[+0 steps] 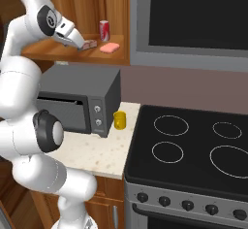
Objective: Pick the bar soap and bar soap from the cabinet and place them on the counter.
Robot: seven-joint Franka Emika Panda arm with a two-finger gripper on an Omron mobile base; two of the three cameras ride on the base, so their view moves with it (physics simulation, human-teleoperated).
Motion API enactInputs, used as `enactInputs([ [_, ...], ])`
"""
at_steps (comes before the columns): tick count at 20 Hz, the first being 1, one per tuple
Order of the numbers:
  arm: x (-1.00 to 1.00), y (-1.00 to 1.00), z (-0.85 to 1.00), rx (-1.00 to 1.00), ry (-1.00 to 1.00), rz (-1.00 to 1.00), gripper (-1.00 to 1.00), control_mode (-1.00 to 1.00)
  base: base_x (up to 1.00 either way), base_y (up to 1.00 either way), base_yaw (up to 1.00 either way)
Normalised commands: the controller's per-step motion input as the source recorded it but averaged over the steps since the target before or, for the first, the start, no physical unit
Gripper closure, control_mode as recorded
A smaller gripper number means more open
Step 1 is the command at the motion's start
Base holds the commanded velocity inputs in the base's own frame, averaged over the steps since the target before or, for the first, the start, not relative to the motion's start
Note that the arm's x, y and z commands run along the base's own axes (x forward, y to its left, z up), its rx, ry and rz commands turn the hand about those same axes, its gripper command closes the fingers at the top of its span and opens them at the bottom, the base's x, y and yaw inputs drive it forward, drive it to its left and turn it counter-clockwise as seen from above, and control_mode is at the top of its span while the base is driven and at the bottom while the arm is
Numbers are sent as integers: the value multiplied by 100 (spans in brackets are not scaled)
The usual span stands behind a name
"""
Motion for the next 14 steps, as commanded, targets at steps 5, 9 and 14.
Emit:
enactInputs([
  [5, 8, 0, 0, 3, 0, -3, -100, -100, 0, 0, 0],
  [9, 10, 0, 0, 2, 0, -2, -100, -100, 0, 0, 0],
  [14, 4, 5, 0, 3, 0, 0, -100, -100, 0, 0, 0],
])
